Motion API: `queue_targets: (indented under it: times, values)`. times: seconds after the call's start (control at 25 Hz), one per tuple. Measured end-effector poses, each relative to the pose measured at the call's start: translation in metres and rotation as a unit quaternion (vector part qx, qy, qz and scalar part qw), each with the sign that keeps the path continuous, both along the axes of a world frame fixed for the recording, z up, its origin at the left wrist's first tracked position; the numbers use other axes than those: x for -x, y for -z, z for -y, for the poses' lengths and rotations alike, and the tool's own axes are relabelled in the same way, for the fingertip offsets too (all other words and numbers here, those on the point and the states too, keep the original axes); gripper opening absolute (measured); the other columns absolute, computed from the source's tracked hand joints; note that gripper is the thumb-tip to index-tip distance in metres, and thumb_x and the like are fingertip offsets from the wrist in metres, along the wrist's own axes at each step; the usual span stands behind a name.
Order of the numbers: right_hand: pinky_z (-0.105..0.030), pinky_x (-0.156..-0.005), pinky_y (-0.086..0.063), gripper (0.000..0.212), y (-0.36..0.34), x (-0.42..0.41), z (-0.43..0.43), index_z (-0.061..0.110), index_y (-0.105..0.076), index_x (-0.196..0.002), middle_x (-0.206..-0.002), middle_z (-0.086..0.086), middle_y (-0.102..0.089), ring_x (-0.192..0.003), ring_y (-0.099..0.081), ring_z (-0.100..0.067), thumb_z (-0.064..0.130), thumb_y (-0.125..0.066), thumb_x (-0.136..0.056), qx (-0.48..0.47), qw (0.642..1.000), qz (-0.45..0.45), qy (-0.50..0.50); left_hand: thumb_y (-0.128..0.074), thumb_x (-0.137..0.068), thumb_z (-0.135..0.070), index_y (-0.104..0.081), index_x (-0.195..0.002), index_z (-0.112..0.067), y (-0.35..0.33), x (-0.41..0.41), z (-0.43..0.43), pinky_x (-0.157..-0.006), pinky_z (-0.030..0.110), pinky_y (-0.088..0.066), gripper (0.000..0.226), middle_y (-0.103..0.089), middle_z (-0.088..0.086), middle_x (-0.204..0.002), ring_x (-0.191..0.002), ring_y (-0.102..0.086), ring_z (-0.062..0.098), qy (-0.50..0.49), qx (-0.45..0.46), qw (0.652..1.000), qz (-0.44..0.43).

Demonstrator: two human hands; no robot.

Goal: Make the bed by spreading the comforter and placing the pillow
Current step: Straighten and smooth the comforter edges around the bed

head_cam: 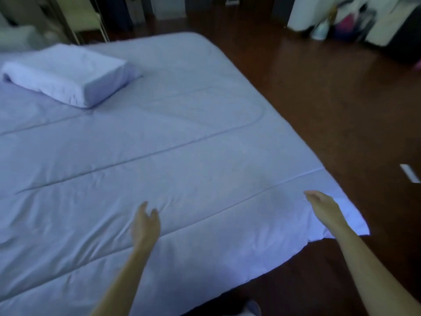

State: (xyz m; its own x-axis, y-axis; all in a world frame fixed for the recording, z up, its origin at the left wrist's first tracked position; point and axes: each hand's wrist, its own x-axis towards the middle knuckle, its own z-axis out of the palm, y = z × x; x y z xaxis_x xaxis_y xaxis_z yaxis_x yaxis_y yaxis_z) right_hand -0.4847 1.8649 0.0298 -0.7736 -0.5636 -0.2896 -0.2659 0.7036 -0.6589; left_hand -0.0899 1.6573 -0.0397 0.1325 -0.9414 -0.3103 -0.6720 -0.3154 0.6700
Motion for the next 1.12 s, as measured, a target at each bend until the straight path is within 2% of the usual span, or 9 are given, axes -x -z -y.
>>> queue_targets:
  times: [0.12,0.16,0.24,0.36,0.48,0.64,0.72,0.92,1.12]
  values:
    - [-0.036,-0.087,-0.045,0.027,-0.065,-0.003,0.013,0.029,-0.066,-0.090,-0.109,-0.001,-0.069,-0.096,-0.067,-0.017,0.014,-0.045,-0.097,0.174,0.982,0.077,0.002,-0.051,-0.091,0.001,-0.065,-0.109,-0.010,-0.093,0.107,-0.012,-0.089,0.019,-0.043,0.025,-0.069,0.009,-0.110,-0.100,-0.065,0.008,0.231,0.091,0.957,-0.147]
    - [-0.035,-0.084,-0.047,0.028,-0.087,0.003,0.010,0.027,-0.066,-0.092,-0.105,0.001,-0.070,-0.091,-0.068,-0.015,0.011,-0.043,-0.097,0.221,0.972,0.077,0.003,-0.052,-0.090,0.002,-0.066,-0.104,-0.017,-0.118,0.141,-0.019,-0.085,0.014,-0.043,0.028,-0.070,0.004,-0.105,-0.092,-0.064,-0.002,0.284,0.091,0.937,-0.184]
    - [-0.032,-0.079,-0.054,0.029,-0.124,0.027,-0.006,0.025,-0.067,-0.096,-0.101,0.000,-0.072,-0.085,-0.070,-0.014,0.008,-0.044,-0.098,0.277,0.960,0.048,0.000,-0.051,-0.089,-0.006,-0.065,-0.095,-0.032,-0.162,0.202,-0.036,-0.084,0.018,-0.046,0.030,-0.071,-0.008,-0.099,-0.088,-0.063,-0.002,0.356,0.074,0.901,-0.236]
    - [-0.029,-0.078,-0.057,0.026,-0.163,0.099,-0.058,0.026,-0.069,-0.097,-0.098,-0.003,-0.073,-0.085,-0.071,-0.017,0.009,-0.049,-0.096,0.315,0.949,-0.015,-0.002,-0.046,-0.094,-0.011,-0.063,-0.095,-0.034,-0.214,0.297,-0.069,-0.075,0.020,-0.045,0.029,-0.069,-0.014,-0.094,-0.083,-0.065,0.001,0.362,0.075,0.867,-0.332]
    - [-0.037,-0.082,-0.056,0.017,-0.195,0.174,-0.121,0.029,-0.070,-0.098,-0.096,-0.001,-0.073,-0.087,-0.071,-0.019,0.031,-0.056,-0.088,0.337,0.940,-0.051,0.026,-0.041,-0.098,-0.013,-0.064,-0.099,-0.028,-0.262,0.394,-0.113,-0.071,0.016,-0.046,0.026,-0.069,-0.012,-0.091,-0.079,-0.064,-0.001,0.368,0.089,0.822,-0.424]
    - [-0.029,-0.077,-0.056,0.022,-0.215,0.240,-0.146,0.008,-0.065,-0.110,-0.093,-0.003,-0.070,-0.080,-0.070,-0.010,0.008,-0.048,-0.096,0.378,0.923,-0.057,0.034,-0.041,-0.098,-0.013,-0.064,-0.095,-0.028,-0.294,0.505,-0.168,-0.066,0.017,-0.047,0.027,-0.069,-0.010,-0.084,-0.075,-0.064,0.003,0.409,0.096,0.779,-0.465]
    - [-0.021,-0.071,-0.054,0.022,-0.222,0.262,-0.142,0.006,-0.064,-0.110,-0.091,-0.003,-0.070,-0.076,-0.069,-0.008,0.005,-0.047,-0.096,0.389,0.919,-0.054,0.019,-0.042,-0.098,-0.014,-0.065,-0.094,-0.028,-0.295,0.550,-0.187,-0.066,0.019,-0.048,0.027,-0.069,-0.011,-0.082,-0.075,-0.064,0.003,0.410,0.093,0.774,-0.473]
    - [-0.033,-0.074,-0.055,0.020,-0.216,0.329,-0.131,0.016,-0.068,-0.104,-0.091,0.001,-0.072,-0.082,-0.071,-0.018,0.009,-0.051,-0.095,0.391,0.919,-0.048,0.018,-0.043,-0.098,-0.017,-0.066,-0.093,-0.029,-0.277,0.628,-0.191,-0.071,0.024,-0.048,0.027,-0.069,-0.010,-0.083,-0.076,-0.064,0.005,0.400,0.072,0.788,-0.463]
    - [-0.027,-0.071,-0.055,0.021,-0.202,0.407,-0.092,0.024,-0.068,-0.102,-0.092,0.004,-0.073,-0.081,-0.071,-0.013,0.013,-0.052,-0.094,0.356,0.933,-0.048,-0.031,-0.044,-0.098,-0.020,-0.067,-0.090,-0.030,-0.252,0.696,-0.145,-0.073,0.025,-0.048,0.027,-0.067,-0.012,-0.081,-0.079,-0.063,0.007,0.284,0.064,0.817,-0.497]
